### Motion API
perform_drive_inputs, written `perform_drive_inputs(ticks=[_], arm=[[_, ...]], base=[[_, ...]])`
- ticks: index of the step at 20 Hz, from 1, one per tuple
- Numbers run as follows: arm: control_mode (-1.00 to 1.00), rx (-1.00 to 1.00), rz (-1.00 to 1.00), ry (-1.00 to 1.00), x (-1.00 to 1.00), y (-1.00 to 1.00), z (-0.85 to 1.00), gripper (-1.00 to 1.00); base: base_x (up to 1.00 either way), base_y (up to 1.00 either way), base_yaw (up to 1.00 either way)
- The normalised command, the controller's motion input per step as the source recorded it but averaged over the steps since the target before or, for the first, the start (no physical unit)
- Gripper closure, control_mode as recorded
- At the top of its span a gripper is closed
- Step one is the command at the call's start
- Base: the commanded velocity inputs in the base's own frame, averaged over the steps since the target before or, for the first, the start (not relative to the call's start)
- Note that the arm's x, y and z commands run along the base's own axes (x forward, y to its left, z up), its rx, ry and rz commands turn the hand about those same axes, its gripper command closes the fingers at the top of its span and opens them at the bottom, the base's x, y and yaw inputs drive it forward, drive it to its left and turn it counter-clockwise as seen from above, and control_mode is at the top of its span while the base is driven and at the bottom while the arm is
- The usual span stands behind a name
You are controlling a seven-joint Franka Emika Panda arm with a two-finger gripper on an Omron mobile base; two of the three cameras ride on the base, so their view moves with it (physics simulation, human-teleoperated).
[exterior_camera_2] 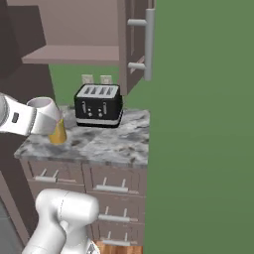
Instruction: There is a tray on the dining counter. Grab the cup, mug, and pitcher and place them on the tray. The pitcher may be placed next to the tray if it cannot fit the tray.
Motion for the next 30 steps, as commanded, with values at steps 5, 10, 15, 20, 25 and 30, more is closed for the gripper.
perform_drive_inputs(ticks=[5, 10, 15, 20, 25, 30], arm=[[1.00, 0.00, 0.00, 0.00, 0.00, 0.00, 0.00, 1.00], [1.00, 0.00, 0.00, 0.00, 0.00, 0.00, 0.00, 1.00], [1.00, 0.00, 0.00, 0.00, 0.00, 0.00, 0.00, 1.00], [1.00, 0.00, 0.00, 0.00, 0.00, 0.00, 0.00, 1.00], [1.00, 0.00, 0.00, 0.00, 0.00, 0.00, 0.00, 1.00], [1.00, 0.00, 0.00, 0.00, 0.00, 0.00, 0.00, 1.00]], base=[[-1.00, 0.01, -0.39], [-0.95, 0.13, -0.73], [-0.43, 0.02, -0.98], [0.00, 0.00, -1.00], [0.13, 0.02, -0.93], [0.71, 0.08, -0.72]])
